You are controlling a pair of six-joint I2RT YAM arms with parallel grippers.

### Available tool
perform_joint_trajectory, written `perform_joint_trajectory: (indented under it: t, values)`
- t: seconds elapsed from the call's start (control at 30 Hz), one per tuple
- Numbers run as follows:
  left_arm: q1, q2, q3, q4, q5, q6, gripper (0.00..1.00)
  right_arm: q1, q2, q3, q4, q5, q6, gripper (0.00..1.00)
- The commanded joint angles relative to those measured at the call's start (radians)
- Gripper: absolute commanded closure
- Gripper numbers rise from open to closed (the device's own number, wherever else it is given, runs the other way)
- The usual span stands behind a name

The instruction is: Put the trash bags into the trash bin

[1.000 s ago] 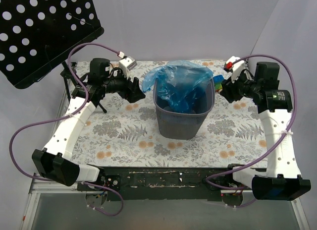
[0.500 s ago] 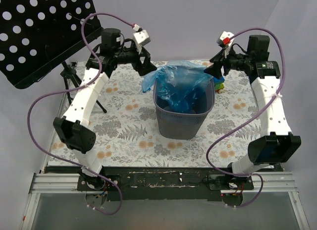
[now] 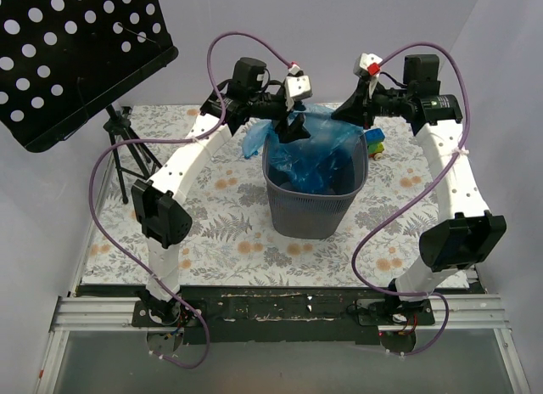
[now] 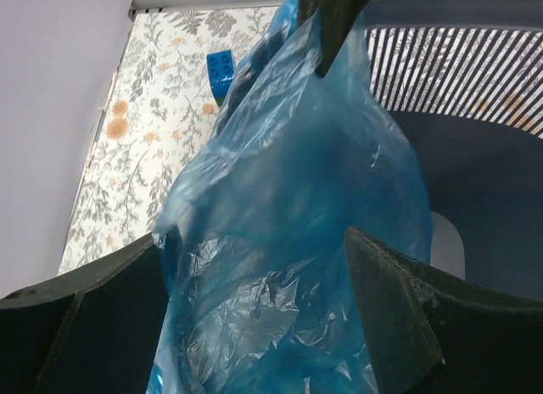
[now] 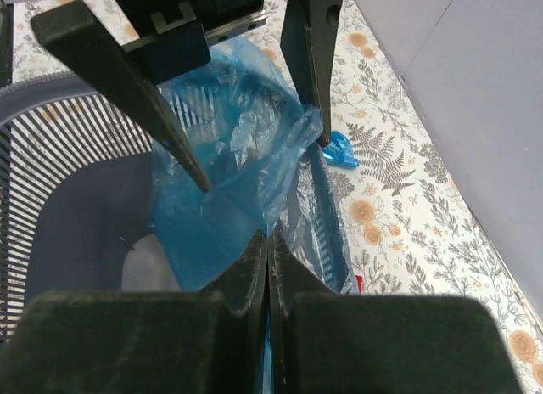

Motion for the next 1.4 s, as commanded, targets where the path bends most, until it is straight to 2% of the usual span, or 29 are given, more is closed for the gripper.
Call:
perform_joint_trajectory:
  t: [0.0, 0.13, 0.27, 0.43, 0.47, 0.57, 0.67, 0.77, 1.0, 1.37]
  values:
    - [-0.018, -0.013, 0.057, 0.022, -0.004, 0.064, 0.23, 0.000, -0.085, 0.044, -0.008, -0.062, -0.050, 0.99]
    - [-0.020, -0.033, 0.059, 0.040, -0.009, 0.056, 0.26, 0.000, -0.150, 0.033, -0.016, -0.038, -0.129, 0.99]
    - [-0.020, -0.073, 0.036, 0.023, -0.007, 0.071, 0.38, 0.000, -0.194, 0.010, -0.054, -0.009, -0.205, 0.99]
    - [-0.020, -0.113, -0.010, 0.026, 0.005, 0.073, 0.47, 0.000, -0.227, -0.014, -0.094, -0.006, -0.265, 0.99]
    - [-0.020, -0.116, -0.009, 0.025, 0.007, 0.070, 0.51, 0.000, -0.230, -0.017, -0.102, -0.001, -0.273, 0.99]
    - [-0.020, -0.140, -0.006, 0.016, -0.003, 0.065, 0.72, 0.000, -0.251, -0.037, -0.123, 0.030, -0.291, 0.99]
    - [-0.020, -0.192, -0.038, -0.024, -0.016, 0.090, 0.89, 0.000, -0.286, -0.092, -0.137, 0.074, -0.323, 0.99]
    - [-0.020, -0.261, -0.104, -0.107, -0.024, 0.171, 1.00, -0.001, -0.334, -0.169, -0.155, 0.117, -0.373, 0.99]
    - [-0.059, -0.451, -0.285, -0.125, -0.062, 0.194, 1.00, -0.001, -0.484, -0.299, -0.145, 0.185, -0.394, 0.99]
    - [-0.188, -0.714, -0.568, -0.139, -0.210, 0.300, 0.98, 0.000, -0.693, -0.444, -0.306, 0.241, -0.498, 0.99]
